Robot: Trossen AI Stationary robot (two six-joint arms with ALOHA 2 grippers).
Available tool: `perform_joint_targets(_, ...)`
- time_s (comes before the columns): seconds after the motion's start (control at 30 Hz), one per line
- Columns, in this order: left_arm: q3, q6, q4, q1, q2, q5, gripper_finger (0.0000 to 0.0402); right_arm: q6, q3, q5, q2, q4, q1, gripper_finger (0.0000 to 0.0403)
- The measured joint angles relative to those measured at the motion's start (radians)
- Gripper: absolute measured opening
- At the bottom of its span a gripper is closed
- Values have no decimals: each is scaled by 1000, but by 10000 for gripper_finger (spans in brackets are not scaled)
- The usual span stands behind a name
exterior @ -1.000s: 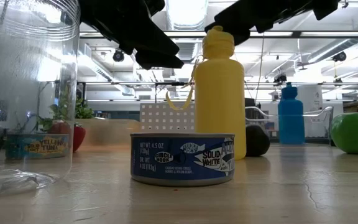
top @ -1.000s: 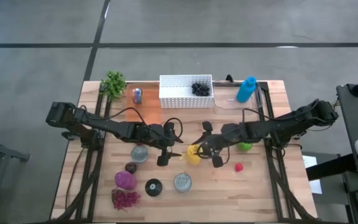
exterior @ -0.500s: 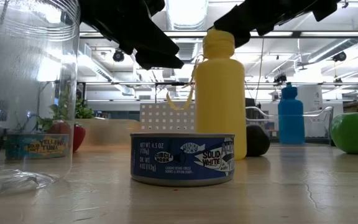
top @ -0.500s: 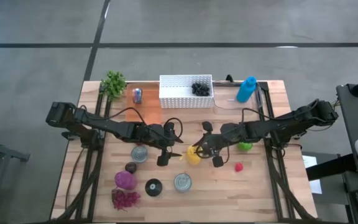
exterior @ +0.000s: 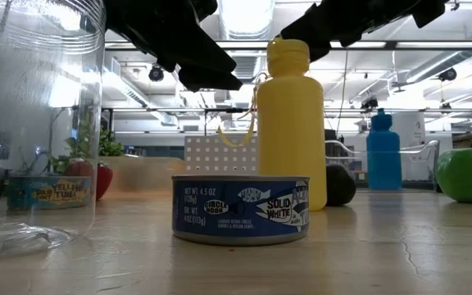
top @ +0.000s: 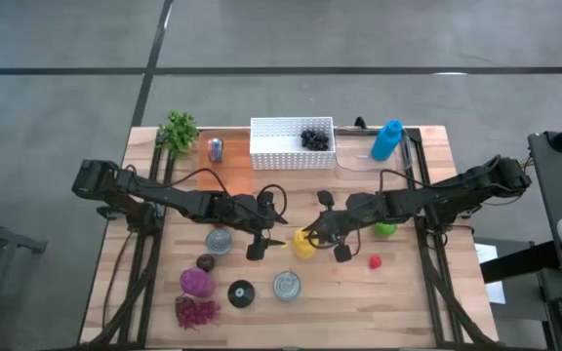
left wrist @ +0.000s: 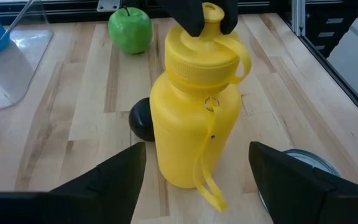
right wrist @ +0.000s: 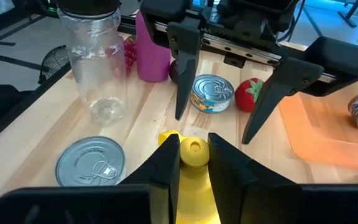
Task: Pick & Place Food Item
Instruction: Put the yellow water bottle into the transparent bin
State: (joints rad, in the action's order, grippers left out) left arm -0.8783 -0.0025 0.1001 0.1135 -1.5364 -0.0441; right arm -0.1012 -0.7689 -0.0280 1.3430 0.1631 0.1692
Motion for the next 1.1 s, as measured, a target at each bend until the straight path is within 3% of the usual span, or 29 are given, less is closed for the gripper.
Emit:
perform_joint_targets(0.53, 0, 3, 0, 0, 0, 0, 285, -11, 0, 2, -7, -7, 0, 59)
perform_joint_targets(1.1, 0, -1, 0, 0, 0, 0, 288, 26, -7, 4, -100, -12, 0, 59)
